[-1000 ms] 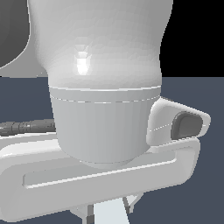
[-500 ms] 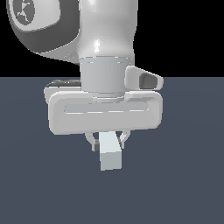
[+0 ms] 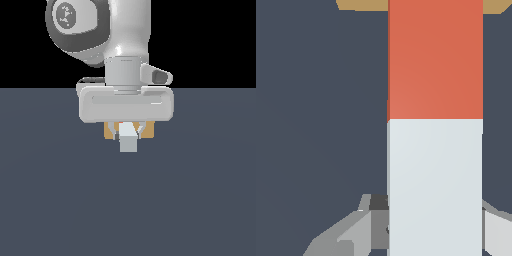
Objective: Insert the peg into the horizontal hole in a box.
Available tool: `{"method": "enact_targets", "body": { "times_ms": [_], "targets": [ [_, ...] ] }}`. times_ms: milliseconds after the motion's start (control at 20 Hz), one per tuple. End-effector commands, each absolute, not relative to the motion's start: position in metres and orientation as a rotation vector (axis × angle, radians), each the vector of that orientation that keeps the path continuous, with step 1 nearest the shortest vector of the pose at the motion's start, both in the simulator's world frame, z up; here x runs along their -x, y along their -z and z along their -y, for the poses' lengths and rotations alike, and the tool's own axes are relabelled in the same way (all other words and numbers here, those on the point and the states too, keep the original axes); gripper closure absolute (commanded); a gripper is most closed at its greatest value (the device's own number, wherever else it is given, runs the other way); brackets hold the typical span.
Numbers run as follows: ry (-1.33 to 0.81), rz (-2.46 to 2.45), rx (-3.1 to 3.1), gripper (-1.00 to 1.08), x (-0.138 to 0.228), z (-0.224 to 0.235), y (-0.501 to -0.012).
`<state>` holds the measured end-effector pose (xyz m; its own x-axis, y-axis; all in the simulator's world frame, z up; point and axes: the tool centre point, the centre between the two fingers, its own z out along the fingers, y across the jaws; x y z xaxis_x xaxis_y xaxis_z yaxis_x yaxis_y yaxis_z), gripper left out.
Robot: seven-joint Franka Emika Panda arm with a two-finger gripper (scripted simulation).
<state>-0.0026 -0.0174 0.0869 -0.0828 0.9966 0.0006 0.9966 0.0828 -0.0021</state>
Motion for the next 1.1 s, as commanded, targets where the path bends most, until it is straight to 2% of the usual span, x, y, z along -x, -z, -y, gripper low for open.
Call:
{"method": "enact_targets", "body": {
  "times_ms": [0,350,1050],
  "targets": [
    [0.000,2.298,2.142,1.08,0.000,0.004,-0.092],
    [0.000,2.283,2.158,1.08,-0.003,-0.015,-0.098],
    [0.004,2.288,2.155,1.08,-0.005,-0.013,-0.098]
  ]
}}
